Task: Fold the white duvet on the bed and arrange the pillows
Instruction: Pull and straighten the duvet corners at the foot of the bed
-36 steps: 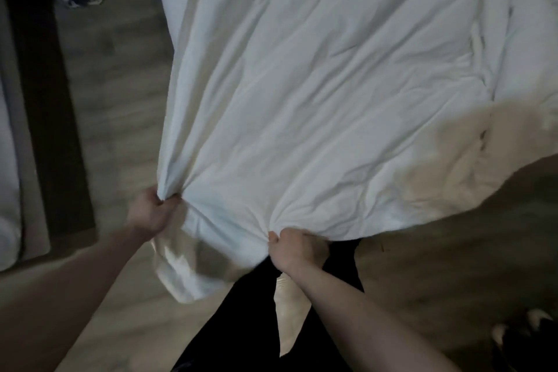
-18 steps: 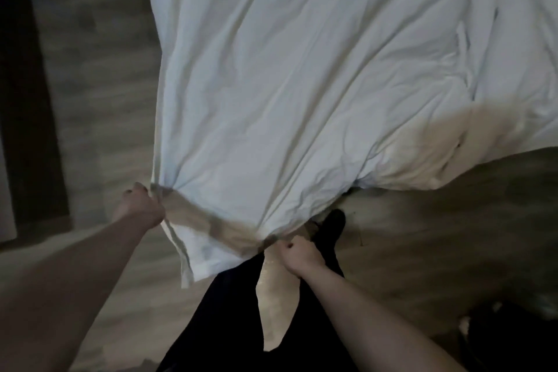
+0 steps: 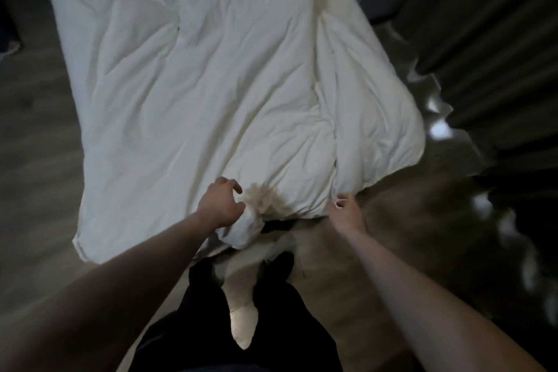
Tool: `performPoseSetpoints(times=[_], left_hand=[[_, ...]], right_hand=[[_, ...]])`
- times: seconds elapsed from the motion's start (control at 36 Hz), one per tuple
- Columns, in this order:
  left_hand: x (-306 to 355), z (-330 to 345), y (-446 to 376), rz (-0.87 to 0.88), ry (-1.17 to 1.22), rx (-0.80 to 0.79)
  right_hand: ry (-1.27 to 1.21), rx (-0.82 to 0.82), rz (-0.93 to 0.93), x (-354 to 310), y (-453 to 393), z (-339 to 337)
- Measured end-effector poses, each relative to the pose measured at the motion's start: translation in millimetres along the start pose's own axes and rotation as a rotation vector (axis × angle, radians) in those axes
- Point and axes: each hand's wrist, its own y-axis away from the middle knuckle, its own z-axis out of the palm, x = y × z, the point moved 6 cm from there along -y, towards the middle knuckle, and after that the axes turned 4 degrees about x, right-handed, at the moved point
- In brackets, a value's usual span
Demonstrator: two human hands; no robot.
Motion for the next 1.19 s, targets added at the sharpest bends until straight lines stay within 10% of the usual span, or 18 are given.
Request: performPoseSetpoints(times=[0.61,1.19], left_hand=[[240,-4,-143,0.085,0.189,0.015],[342,74,-232,-0.233,0.301,0.12]], right_hand=[[0.121,0.102,-0.075,-53,-205,-226],[0.337,-0.294,-0.073,-84,-440,-226]])
